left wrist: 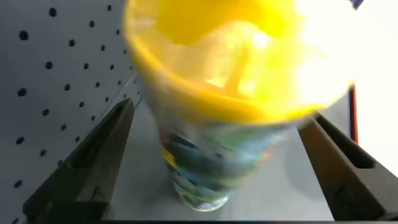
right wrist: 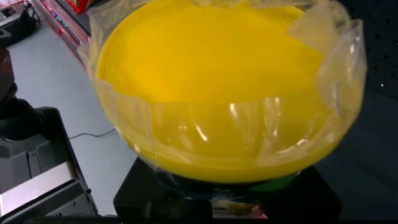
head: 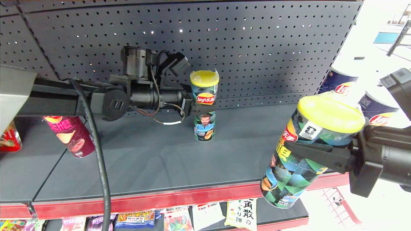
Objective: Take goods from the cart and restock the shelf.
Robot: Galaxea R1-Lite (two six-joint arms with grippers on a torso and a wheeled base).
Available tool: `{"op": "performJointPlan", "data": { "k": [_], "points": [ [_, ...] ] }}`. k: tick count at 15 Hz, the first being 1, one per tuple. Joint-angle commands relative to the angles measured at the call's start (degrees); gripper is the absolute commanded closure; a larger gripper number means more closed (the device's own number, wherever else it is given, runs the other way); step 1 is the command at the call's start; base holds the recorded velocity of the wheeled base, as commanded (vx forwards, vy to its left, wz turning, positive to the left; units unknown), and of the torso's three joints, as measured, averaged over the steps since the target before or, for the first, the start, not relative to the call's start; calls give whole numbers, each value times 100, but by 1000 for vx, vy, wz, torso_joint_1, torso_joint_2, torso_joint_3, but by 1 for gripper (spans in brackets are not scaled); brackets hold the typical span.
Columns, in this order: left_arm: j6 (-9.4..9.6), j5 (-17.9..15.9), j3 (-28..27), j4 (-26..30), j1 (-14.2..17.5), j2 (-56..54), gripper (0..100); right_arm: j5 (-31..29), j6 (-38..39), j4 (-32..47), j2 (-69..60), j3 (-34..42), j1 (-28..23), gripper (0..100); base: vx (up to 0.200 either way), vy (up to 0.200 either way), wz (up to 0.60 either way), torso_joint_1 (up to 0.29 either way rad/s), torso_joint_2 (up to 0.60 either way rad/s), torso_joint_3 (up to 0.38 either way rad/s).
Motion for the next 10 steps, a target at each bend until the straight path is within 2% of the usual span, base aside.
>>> {"op": "performJointPlan", "data": {
  "k": [1,4,7,8,10],
  "points": [
    [-42,13,-171,-6,-13,184,0,3,-1,-1,0,-11,-11,100,0,0,0,0,0,0],
    [-227,118,-426,-15,-118,316,0,3,-1,-1,-9,-11,-46,100,0,0,0,0,0,0],
    [-315,153,-751,-15,-171,518,0,3,-1,-1,-9,-11,-55,100,0,0,0,0,0,0],
    [-315,136,-725,3,-171,518,100,3,-1,-1,-9,-11,-55,100,0,0,0,0,0,0],
    [-324,101,-690,29,-206,518,100,12,-1,-1,0,-11,-99,100,0,0,0,0,0,0]
  ]
}}
